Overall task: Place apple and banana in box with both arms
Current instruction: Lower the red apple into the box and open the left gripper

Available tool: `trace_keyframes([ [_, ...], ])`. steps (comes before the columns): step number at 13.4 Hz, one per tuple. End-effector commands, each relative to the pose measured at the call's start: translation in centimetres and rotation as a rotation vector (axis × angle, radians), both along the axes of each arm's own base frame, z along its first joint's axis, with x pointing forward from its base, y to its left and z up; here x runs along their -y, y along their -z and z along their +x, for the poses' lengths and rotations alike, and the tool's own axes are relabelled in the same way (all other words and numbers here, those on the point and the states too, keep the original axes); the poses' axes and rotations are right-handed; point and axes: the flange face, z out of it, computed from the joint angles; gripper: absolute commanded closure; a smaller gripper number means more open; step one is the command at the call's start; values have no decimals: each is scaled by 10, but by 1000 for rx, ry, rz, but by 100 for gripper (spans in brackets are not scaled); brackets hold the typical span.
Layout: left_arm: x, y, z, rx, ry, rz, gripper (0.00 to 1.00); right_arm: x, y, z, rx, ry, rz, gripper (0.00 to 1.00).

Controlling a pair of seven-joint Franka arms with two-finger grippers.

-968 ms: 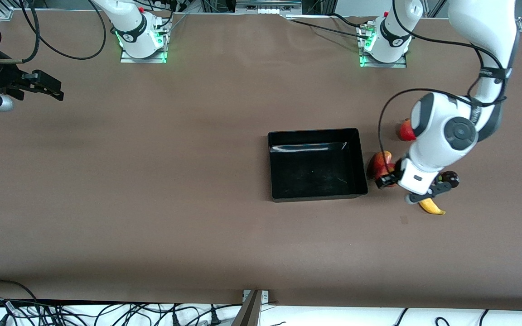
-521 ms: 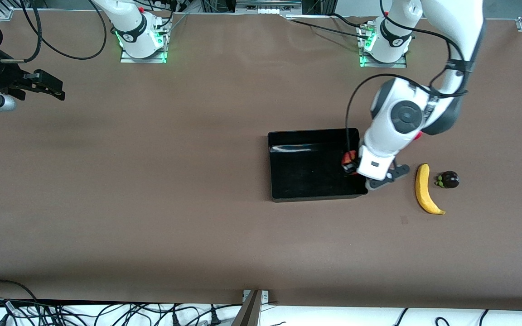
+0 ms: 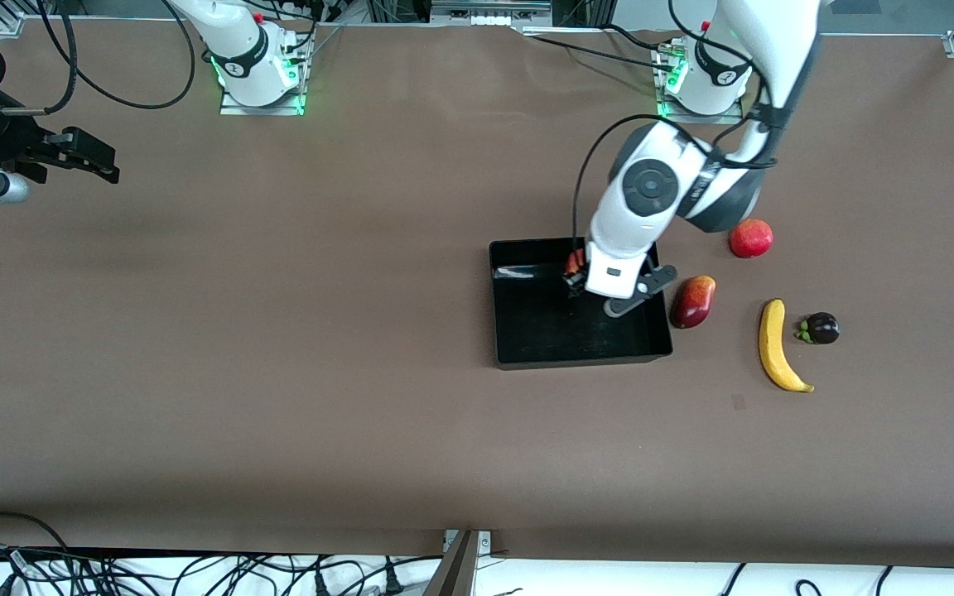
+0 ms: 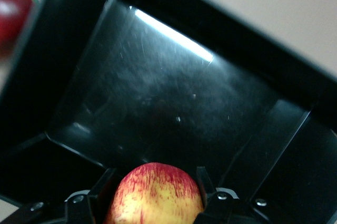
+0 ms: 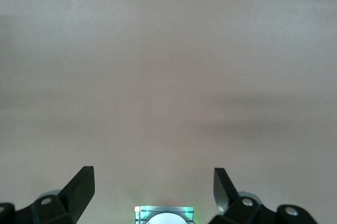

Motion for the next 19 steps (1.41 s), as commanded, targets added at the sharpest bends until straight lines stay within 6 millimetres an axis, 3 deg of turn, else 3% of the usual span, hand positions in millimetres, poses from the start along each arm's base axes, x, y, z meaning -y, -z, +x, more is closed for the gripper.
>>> trace_keyframes([
  [1,26,37,-15,-3,-15,32,100,-3,-8,-4,-1,3,4,0],
  [6,54,84,-40,-28,67,58,100,-3,-8,-4,-1,3,4,0],
  [12,59,94,-43,-22,86,56,98,-4,-10,-5,-2,0,2,0],
  [15,60,100,-42,-20,91,57,96,-4,-7,5,43,0,4,0],
  [18,58,100,-39,-9,106,65,37,-3,12,22,53,-3,4,0],
  [19,57,100,-38,-10,107,65,0,-4,14,25,58,-8,-5,0],
])
